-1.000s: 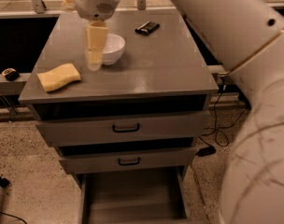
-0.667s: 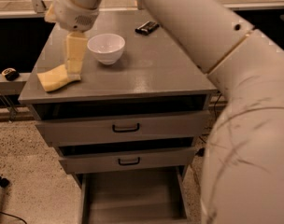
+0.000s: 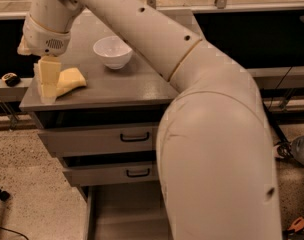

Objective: Place sponge into bottom drawer

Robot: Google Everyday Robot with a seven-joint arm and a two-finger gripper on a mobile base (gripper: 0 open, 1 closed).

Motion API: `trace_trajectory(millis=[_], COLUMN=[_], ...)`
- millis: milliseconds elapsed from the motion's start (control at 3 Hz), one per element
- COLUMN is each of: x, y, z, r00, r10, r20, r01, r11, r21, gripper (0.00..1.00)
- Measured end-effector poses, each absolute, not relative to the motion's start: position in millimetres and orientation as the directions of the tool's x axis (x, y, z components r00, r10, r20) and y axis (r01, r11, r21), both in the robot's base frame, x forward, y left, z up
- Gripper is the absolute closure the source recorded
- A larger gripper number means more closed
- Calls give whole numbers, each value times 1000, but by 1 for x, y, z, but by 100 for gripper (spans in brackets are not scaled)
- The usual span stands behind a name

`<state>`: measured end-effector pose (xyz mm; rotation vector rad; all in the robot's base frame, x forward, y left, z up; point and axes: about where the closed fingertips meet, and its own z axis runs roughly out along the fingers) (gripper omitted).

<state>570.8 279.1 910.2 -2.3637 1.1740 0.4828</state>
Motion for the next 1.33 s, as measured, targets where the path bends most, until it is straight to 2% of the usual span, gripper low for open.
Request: trace_trajectory(millis=[333, 1333], x=[568, 613], y=[296, 275], z=[898, 850], r00=[586, 487], r10=[-630, -728], r20=[-510, -482], r01=[-794, -866], r11=[-571, -473], r21=[-208, -161], gripper=[0, 0])
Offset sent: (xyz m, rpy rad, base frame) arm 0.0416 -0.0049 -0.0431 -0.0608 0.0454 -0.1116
